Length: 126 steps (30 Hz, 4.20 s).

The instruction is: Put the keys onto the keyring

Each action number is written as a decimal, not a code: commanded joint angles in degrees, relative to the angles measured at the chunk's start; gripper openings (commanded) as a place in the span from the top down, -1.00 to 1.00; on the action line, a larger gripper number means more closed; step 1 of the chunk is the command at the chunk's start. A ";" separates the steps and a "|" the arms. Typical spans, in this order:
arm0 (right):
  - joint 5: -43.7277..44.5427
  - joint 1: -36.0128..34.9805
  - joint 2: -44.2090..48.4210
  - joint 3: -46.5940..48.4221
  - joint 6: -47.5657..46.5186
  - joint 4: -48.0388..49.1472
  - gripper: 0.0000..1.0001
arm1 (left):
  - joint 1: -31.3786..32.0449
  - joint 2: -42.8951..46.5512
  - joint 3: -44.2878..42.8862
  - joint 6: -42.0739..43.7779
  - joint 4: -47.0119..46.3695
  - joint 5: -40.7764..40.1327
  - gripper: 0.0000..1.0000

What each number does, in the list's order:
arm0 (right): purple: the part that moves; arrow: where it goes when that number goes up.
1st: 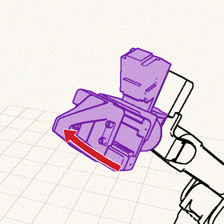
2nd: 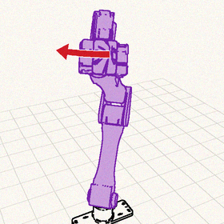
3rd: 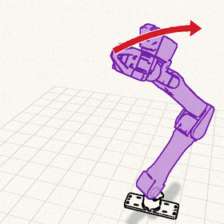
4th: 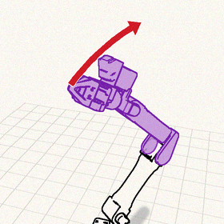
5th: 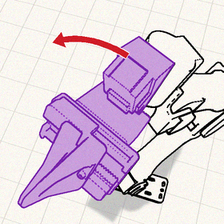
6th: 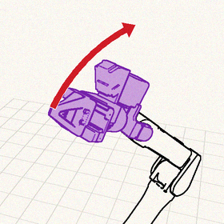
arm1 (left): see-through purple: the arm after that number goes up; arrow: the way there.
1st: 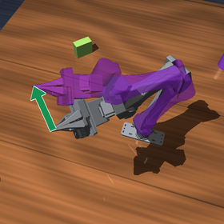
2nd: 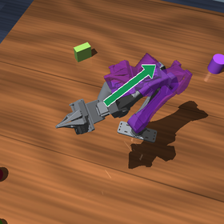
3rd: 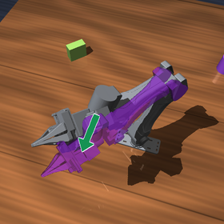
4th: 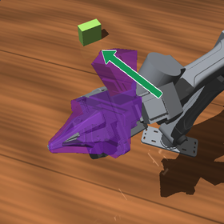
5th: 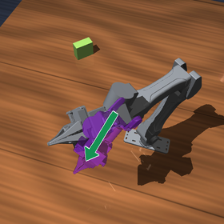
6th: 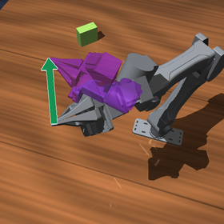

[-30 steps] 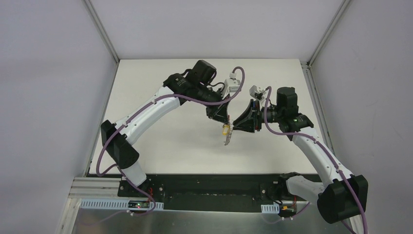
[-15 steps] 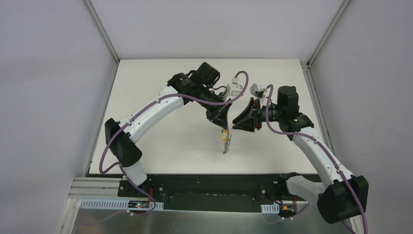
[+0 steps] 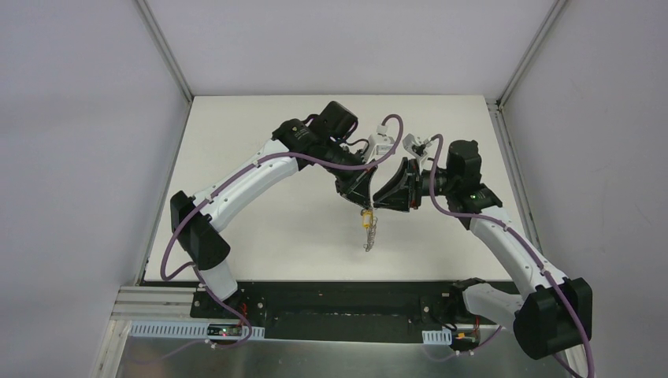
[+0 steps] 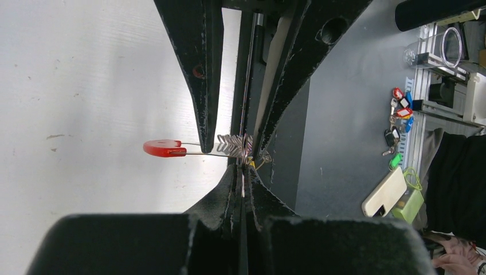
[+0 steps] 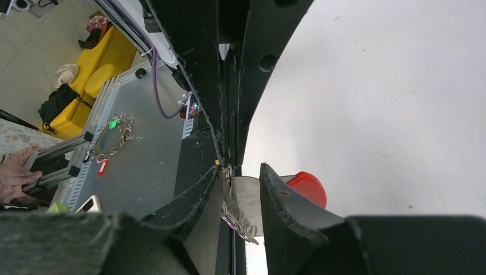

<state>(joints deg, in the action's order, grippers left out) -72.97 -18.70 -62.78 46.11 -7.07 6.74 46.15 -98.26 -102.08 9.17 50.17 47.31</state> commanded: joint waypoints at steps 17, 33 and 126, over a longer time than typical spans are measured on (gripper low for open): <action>-2.00 -1.33 -1.29 -0.76 4.05 6.64 1.00 | 0.39 -0.10 -0.83 -1.15 -2.14 -1.33 1.00; 1.43 -0.54 -2.64 3.57 11.90 12.13 1.00 | -6.24 11.92 16.74 -6.72 -30.75 8.86 0.30; 1.73 1.46 -2.61 -4.18 23.77 38.00 0.07 | -5.80 6.53 4.79 2.57 -2.89 0.15 1.00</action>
<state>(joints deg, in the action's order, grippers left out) -67.59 -16.71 -66.89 39.22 20.34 46.50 38.72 -89.76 -91.92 7.70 38.50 50.06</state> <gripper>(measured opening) 0.451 0.009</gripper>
